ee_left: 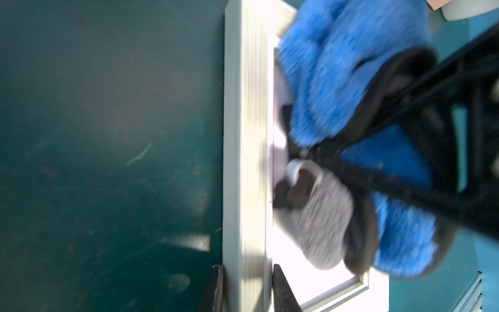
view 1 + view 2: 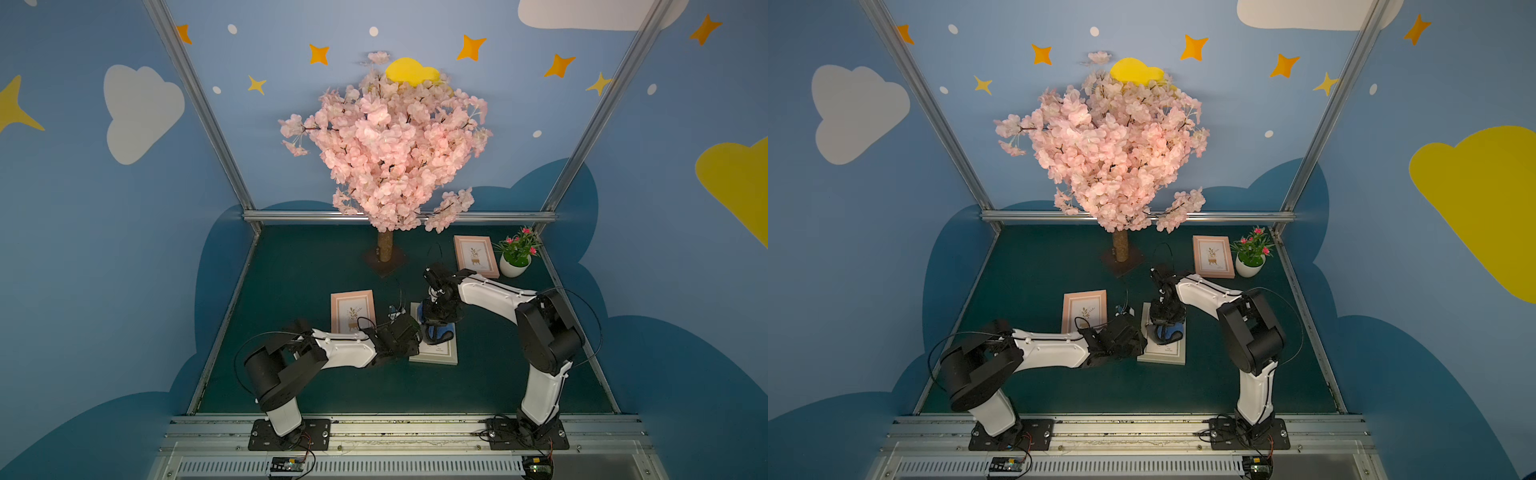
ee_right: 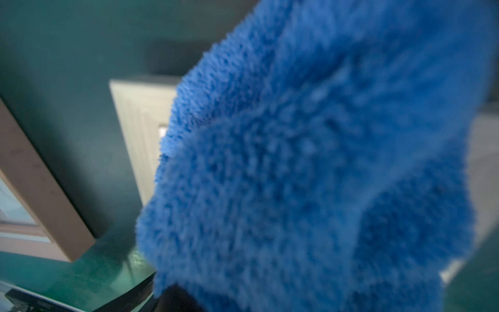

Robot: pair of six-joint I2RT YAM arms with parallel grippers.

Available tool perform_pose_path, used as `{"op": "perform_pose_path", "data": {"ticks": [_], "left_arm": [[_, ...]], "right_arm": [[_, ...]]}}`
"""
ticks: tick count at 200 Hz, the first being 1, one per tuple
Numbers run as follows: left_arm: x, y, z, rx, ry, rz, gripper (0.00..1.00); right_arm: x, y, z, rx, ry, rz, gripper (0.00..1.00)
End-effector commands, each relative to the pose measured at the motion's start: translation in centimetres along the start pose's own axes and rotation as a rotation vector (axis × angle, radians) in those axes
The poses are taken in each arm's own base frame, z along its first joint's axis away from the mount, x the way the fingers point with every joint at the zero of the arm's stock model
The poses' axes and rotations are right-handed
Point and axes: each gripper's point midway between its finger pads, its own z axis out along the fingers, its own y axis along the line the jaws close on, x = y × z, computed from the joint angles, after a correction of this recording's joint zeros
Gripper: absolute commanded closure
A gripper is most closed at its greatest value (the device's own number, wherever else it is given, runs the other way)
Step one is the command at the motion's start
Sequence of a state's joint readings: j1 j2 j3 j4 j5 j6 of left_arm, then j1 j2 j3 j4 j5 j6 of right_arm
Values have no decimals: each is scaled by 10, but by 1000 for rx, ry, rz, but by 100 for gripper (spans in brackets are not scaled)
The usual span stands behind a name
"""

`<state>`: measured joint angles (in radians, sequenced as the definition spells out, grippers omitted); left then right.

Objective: Wipe the picture frame with a cloth
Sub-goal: Wipe the dirt from the picture frame.

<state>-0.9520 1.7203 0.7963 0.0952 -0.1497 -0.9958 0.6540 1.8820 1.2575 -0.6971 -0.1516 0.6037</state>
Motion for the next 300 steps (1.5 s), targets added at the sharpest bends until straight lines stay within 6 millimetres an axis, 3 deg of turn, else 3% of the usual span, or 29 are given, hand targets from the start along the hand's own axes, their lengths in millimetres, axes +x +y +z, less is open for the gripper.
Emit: {"op": "perform_pose_path", "data": {"ticks": [1, 26, 70, 91, 110, 133, 154, 176, 192, 219, 245, 257, 272, 300], "left_arm": [[37, 62, 3, -209, 121, 14, 73], [38, 62, 4, -207, 125, 14, 73], [36, 60, 4, -206, 125, 20, 73], [37, 62, 2, -211, 122, 16, 73], [37, 65, 2, -215, 119, 12, 73], [38, 64, 2, -210, 118, 10, 73], [37, 62, 4, -205, 120, 11, 73], [37, 61, 5, -203, 123, 14, 73], [37, 61, 5, -207, 123, 16, 73], [37, 64, 2, -215, 117, 11, 73], [37, 67, -1, -216, 107, -1, 73], [38, 67, 0, -215, 108, -4, 73], [37, 66, 1, -212, 110, -2, 73], [37, 62, 4, -208, 120, 10, 73]], "right_arm": [[37, -5, 6, 3, 58, 4, 100], [42, -14, 1, 18, 37, 19, 100], [-14, -19, -8, 74, -20, 20, 100], [-25, -30, -12, 119, -34, 29, 100], [-12, -44, -15, 149, -25, 37, 100], [20, -50, -15, 140, 10, 42, 100], [50, -37, -10, 93, 46, 34, 100], [65, -15, -3, 18, 74, 31, 100], [66, -17, -2, 51, 77, 27, 100], [72, -59, -10, 136, 70, 76, 100], [76, -110, -37, 260, 28, 114, 100], [71, -120, -55, 280, -20, 127, 100], [63, -118, -74, 267, -78, 124, 100], [51, -77, -92, 152, -126, 77, 100]]}}
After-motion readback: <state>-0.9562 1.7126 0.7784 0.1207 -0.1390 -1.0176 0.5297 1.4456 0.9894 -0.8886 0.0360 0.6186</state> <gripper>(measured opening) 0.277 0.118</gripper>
